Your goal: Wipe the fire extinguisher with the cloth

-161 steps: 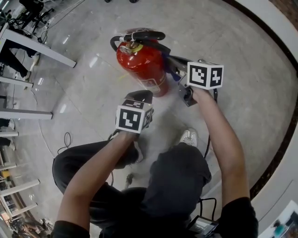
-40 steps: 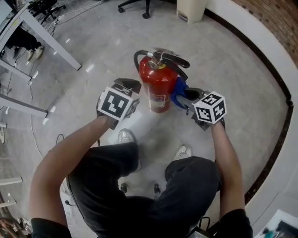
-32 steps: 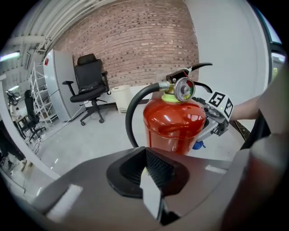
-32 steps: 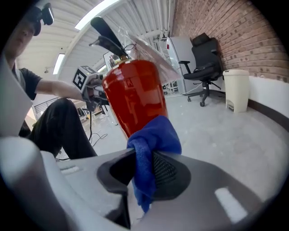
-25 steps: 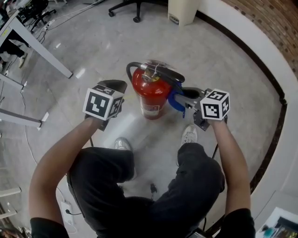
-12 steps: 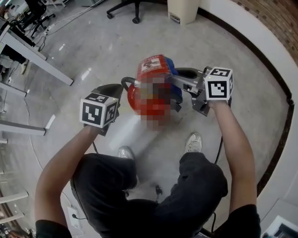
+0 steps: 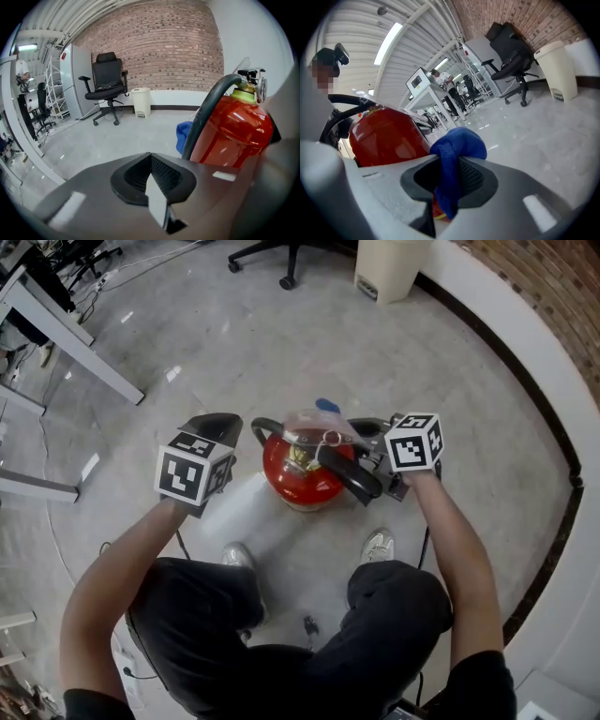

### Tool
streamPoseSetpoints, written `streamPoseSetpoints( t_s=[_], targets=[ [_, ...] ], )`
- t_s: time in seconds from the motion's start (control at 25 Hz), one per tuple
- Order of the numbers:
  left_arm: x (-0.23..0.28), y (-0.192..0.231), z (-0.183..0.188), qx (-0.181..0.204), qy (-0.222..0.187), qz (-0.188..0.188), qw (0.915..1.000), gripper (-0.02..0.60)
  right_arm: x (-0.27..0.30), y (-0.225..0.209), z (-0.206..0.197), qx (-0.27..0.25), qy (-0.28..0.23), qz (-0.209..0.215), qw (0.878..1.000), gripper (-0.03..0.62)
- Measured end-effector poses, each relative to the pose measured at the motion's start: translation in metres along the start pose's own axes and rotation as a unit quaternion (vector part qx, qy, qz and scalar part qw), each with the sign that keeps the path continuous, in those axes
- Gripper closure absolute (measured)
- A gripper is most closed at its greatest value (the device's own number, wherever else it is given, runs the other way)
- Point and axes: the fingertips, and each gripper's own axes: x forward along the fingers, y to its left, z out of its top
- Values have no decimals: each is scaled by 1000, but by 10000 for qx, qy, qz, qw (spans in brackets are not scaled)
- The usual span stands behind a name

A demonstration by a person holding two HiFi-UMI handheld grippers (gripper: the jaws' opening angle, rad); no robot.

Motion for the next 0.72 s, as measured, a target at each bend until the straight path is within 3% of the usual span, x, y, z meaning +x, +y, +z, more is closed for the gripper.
streamPoseSetpoints(
  t_s=[0.32,0.6,0.72],
  targets=[
    [6,-7,-3,-228,200,134,9994,575,23,-48,-66,816,210,17,9964,507],
    [4,-12,-18,-524,340,364,9974,575,48,-91,-133,1471,882,-545,9837,507],
    [0,-13,-24,-609,363,462,9964,575,49,-97,-138,1675,854,-542,9807,507]
  ],
)
